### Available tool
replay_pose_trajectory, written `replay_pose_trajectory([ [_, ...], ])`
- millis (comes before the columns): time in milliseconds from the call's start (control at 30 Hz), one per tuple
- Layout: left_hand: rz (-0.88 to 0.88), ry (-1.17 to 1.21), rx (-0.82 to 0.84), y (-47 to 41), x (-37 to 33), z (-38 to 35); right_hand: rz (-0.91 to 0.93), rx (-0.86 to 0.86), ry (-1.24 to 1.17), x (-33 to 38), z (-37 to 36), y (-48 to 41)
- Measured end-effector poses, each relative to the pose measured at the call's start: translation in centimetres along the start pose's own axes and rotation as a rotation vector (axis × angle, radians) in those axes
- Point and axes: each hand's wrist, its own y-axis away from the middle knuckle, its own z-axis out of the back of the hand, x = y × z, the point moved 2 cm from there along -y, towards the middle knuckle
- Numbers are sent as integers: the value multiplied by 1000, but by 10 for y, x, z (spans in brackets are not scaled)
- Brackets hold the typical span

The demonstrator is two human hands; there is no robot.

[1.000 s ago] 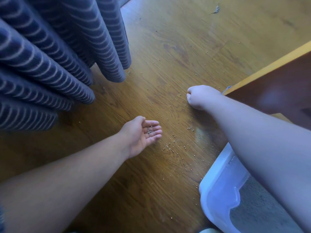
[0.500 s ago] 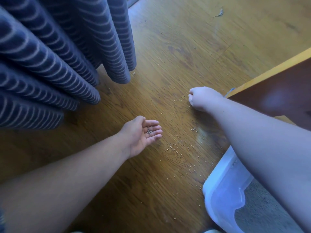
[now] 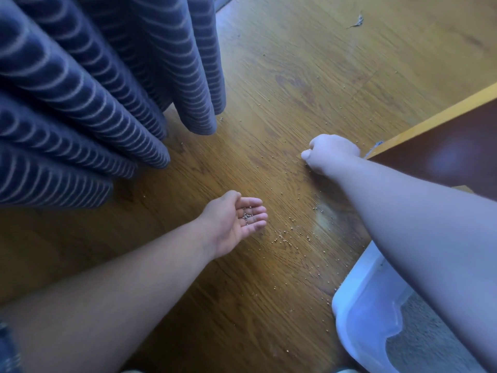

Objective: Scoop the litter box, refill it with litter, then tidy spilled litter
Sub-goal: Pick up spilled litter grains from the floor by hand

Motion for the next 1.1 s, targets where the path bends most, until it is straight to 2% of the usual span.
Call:
replay_pose_trajectory([
  [100, -2, -2, -1, 1, -1, 2, 69, -31, -107, 0, -4, 5],
  [233, -4, 8, -11, 4, -3, 3, 77, -51, -122, 4, -2, 8],
  [467, -6, -6, -4, 9, -5, 0, 82, -36, -17, 9, -8, 9],
  [700, -6, 3, -12, 13, -4, 3, 74, -35, 243, 32, -1, 14],
  [967, -8, -3, -20, 22, -3, 2, 26, -25, 33, 20, -6, 21],
  [1100, 3, 0, -21, 21, 0, -1, 136, -15, -156, 15, 0, 37],
])
